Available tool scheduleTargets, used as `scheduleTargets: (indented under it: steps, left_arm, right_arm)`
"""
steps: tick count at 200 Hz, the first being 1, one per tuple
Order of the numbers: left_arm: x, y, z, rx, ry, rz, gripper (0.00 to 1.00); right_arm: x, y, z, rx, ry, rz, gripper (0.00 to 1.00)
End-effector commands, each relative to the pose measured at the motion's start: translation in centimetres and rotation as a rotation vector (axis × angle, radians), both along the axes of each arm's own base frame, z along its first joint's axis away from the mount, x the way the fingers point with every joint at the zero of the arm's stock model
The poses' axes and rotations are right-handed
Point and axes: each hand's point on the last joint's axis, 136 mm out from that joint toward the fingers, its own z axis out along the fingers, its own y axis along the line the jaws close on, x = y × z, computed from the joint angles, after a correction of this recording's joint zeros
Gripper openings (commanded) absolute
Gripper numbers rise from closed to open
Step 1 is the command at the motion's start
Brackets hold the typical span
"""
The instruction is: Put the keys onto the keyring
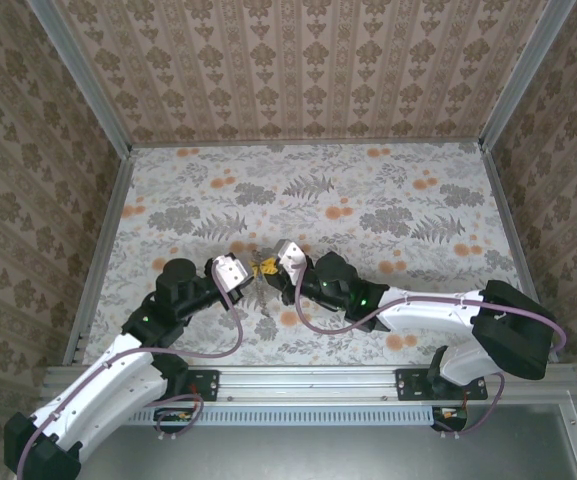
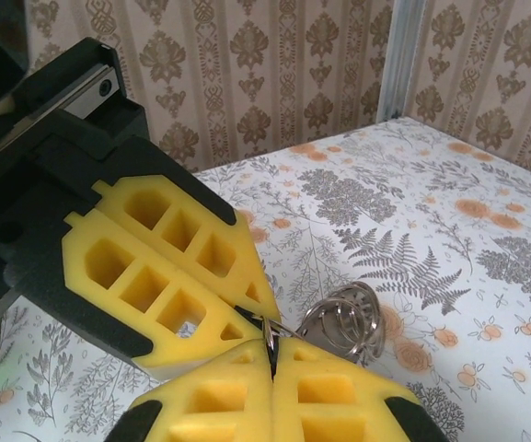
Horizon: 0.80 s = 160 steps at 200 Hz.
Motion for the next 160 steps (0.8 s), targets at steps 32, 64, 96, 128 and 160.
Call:
scheduleTargets:
  steps: [32,64,96,128,160]
  left_arm:
    - [-0.9,-0.7,2.0,-0.063,-0.066,-0.057,0.00]
    - [-0.9,-0.8,2.3,-0.072,-0.093,-0.054,0.00]
    - [-0.6,-0.9,2.5,-0.091,-0.117,-0.043,0.00]
    - [-0.5,-0.9,3.0,-0.117,-0.140,-0.039,0.00]
    - [-0.8,-1.1,3.4,-0.133,-0.152,-0.056,0.00]
  right_arm:
    - [2.2,-1.1,0.9,0.074,0.096,-0.126,0.00]
    - [2.3,-1.4,0.4,0.091,0.193,-0.107,0.00]
    - [0.9,-0.7,0.3,0.090,0.248,0.003,0.00]
    - [-0.3,-1.2,0.8,0.061,0.204,0.079,0.17]
    - [0.1,-3.1,1.5,0.032,0.165,0.096,0.30]
